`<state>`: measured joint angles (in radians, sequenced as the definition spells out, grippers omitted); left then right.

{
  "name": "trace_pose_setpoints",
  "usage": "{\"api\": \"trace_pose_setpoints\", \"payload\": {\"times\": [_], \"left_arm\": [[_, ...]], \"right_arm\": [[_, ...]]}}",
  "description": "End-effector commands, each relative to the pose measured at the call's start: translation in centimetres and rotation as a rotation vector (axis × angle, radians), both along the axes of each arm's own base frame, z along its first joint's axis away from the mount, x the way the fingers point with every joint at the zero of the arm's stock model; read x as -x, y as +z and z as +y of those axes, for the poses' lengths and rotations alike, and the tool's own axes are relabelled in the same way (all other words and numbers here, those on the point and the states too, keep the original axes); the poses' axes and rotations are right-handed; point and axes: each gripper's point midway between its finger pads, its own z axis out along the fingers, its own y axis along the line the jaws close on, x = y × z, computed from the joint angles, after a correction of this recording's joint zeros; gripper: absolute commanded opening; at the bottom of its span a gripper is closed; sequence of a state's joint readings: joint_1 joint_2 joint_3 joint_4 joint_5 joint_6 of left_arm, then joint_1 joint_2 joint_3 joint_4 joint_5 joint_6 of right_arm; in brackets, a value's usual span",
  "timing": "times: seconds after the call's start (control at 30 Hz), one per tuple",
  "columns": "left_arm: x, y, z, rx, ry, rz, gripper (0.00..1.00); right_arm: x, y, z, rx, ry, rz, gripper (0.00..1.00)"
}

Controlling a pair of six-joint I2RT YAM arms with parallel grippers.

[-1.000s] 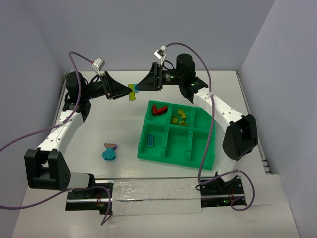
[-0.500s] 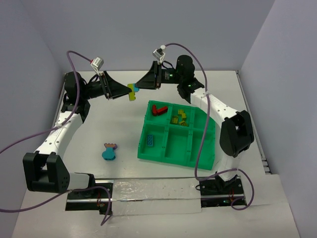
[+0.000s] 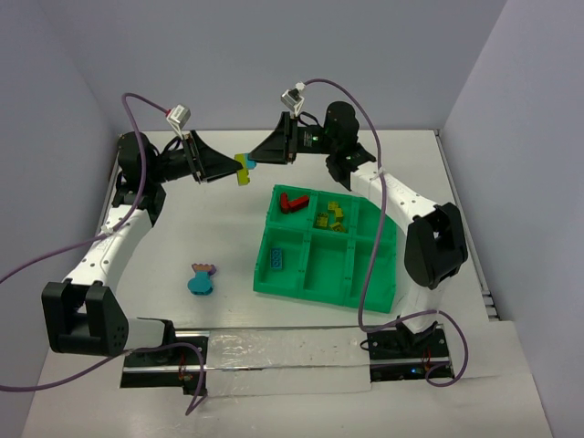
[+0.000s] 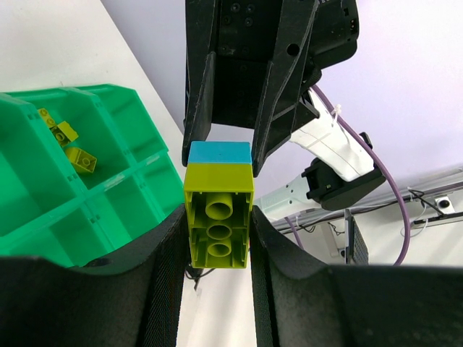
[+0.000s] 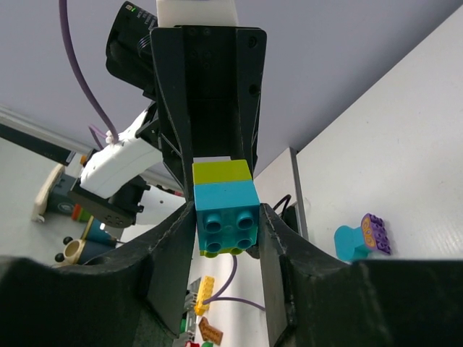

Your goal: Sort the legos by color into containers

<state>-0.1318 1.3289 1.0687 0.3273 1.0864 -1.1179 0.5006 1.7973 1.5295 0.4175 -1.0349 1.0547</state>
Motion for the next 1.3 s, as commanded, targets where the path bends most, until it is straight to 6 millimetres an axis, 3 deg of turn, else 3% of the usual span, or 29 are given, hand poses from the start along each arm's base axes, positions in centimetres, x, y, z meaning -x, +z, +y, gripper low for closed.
{"api": "trace_pose_setpoints", "payload": {"times": [0.0, 0.2, 0.33, 0.4, 0.47, 0.53, 0.97, 1.1, 1.27], "left_arm": [[0.3, 2.5, -0.4, 0.005, 0.000, -0.096, 0.00], [0.3, 2.4, -0.5, 0.005, 0.000, -0.092, 0.00], [0.3, 2.6, -0.4, 0.002, 0.004, -0.102, 0.00], [0.3, 2.4, -0.4, -0.005, 0.007, -0.098, 0.00], [0.3, 2.3, -0.4, -0.011, 0.009, -0.095, 0.00], [0.3, 2.3, -0.3, -0.015, 0.013, -0.098, 0.00], [0.0, 2.3, -0.2, -0.031, 0.029, -0.099, 0.00], [-0.1, 2.3, -0.2, -0.034, 0.032, -0.104, 0.00], [-0.1, 2.1, -0.2, -0.028, 0.029, -0.094, 0.00]], "right_arm": [[2.4, 1.2, 1.1, -0.023, 0.068, -0.067, 0.52], [2.5, 1.0, 1.2, -0.010, 0.063, -0.071, 0.54], [2.3, 0.9, 1.2, -0.011, 0.053, -0.063, 0.38], [2.3, 0.7, 1.1, -0.013, 0.054, -0.058, 0.36], [2.4, 0.8, 1.1, -0.014, 0.057, -0.057, 0.48], [2.5, 0.6, 1.0, -0.011, 0.059, -0.054, 0.53], [2.4, 0.2, 0.2, -0.005, 0.037, -0.048, 0.57], [2.4, 0.0, -0.1, -0.001, 0.032, -0.045, 0.66], [2.3, 0.4, -0.4, -0.008, 0.027, -0.055, 0.69]]}}
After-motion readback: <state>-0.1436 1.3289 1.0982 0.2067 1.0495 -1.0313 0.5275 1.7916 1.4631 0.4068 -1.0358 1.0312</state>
